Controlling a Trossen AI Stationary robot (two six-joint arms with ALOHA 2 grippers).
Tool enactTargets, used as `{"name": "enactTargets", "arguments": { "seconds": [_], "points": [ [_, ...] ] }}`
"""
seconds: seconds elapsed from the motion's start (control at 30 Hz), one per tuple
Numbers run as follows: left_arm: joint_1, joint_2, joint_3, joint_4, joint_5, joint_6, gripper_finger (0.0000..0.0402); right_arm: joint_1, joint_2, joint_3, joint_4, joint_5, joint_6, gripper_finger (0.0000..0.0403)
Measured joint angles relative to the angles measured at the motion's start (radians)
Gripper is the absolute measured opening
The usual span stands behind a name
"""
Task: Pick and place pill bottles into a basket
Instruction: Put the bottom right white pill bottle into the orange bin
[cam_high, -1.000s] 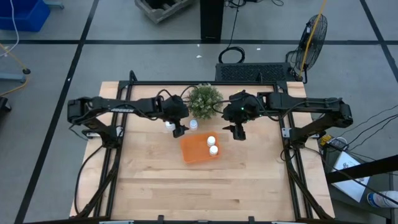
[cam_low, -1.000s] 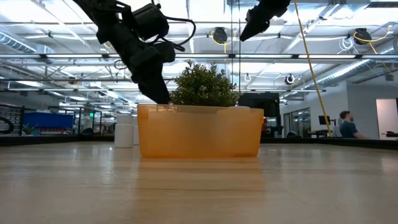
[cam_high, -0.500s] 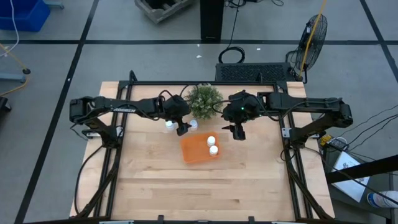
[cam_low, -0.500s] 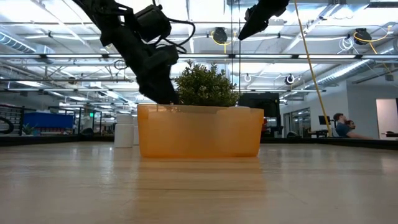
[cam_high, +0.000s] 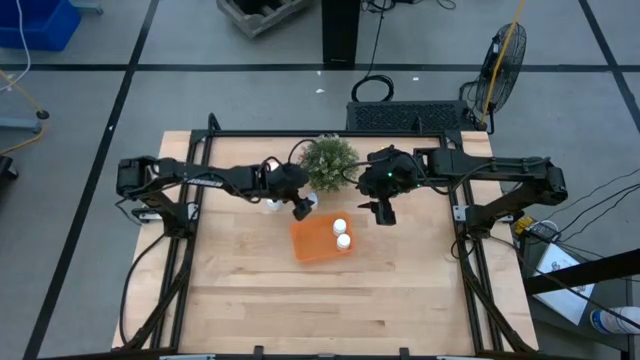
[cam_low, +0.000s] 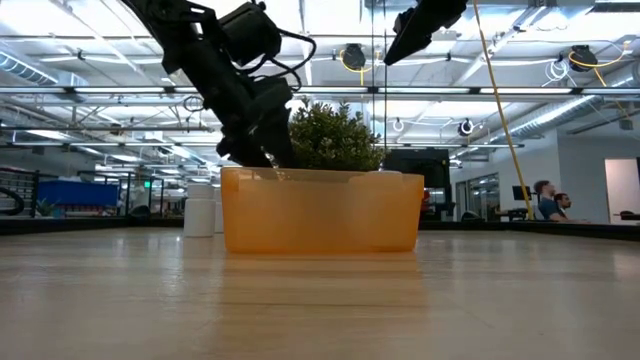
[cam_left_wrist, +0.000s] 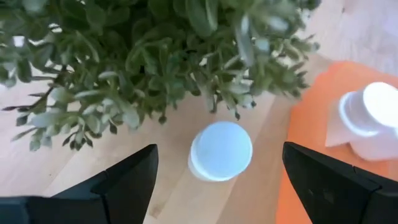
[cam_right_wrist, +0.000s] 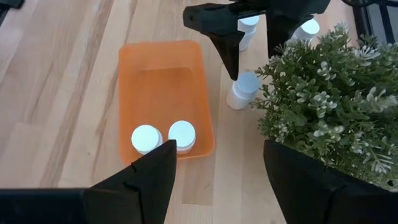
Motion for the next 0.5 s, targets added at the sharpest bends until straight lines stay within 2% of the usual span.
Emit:
{"name": "enactTargets", "arguments": {
  "seconds": [0.27,0.5],
  "points": [
    [-0.059,0.0,0.0,0.027,-0.096,-0.048,0.0349,0.0,0.0,0.0,0.003,0.0,-0.017,0.0231],
    [-0.066,0.041,-0.001,0.027,-0.129,-0.079,0.0349,0.0,0.0,0.0,0.003,0.0,-0.024,0.0231]
  ]
}}
